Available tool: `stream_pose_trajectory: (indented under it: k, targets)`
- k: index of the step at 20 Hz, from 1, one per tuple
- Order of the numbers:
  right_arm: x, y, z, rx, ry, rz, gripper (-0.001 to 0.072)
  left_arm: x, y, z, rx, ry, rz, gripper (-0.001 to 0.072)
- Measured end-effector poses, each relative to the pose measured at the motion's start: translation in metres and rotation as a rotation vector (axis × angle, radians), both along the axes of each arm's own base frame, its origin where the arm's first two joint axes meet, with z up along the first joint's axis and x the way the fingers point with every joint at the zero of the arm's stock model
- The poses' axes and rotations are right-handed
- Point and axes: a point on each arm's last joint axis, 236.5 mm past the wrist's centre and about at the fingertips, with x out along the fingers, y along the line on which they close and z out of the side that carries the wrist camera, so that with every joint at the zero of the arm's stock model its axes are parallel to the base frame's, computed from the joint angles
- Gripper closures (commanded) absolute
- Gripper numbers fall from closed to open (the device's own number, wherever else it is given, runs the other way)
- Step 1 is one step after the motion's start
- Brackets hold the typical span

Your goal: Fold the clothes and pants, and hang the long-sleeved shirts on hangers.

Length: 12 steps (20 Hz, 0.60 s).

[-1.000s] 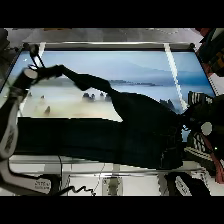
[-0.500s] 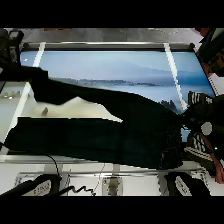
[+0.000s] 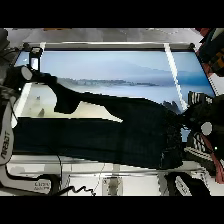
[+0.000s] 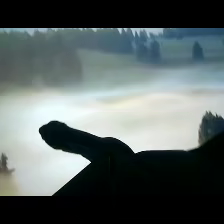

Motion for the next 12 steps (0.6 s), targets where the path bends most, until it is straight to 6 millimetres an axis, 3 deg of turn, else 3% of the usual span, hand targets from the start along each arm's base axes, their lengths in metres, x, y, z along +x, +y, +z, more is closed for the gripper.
stream_pose_trajectory:
  k: [1,3,6,8,9,10,11,12]
  targets:
    - [0.0,0.0,0.0,0.0,0.0,0.0,0.0257,0.016,0.001,0.0,0.003,-0.063,0.003,0.0626]
    - [0.001,0.0,0.0,-0.001,-0.003,0.0,0.0257,0.04,-0.002,0.003,-0.004,-0.162,0.008,-0.0013]
    - [0.005,-0.001,0.003,-0.005,-0.024,0.0,0.0257,0.054,-0.002,-0.001,-0.028,-0.217,0.028,0.0013]
    - [0.008,-0.002,0.005,-0.008,-0.037,0.0,0.0256,0.05,0.005,-0.012,-0.079,-0.18,0.08,0.0013]
    - [0.009,-0.002,0.006,-0.01,-0.046,0.0,0.0256,0.045,0.012,-0.021,-0.113,-0.139,0.12,0.0079]
    - [0.011,-0.002,0.007,-0.011,-0.053,0.0,0.0256,0.037,0.018,-0.031,-0.147,-0.093,0.162,0.0338]
    - [0.011,-0.002,0.007,-0.012,-0.056,0.0,0.0256,0.027,0.025,-0.043,-0.178,-0.032,0.206,0.0479]
    - [0.012,-0.003,0.008,-0.013,-0.06,0.0,0.0256,0.016,0.033,-0.054,-0.201,0.031,0.245,0.0474]
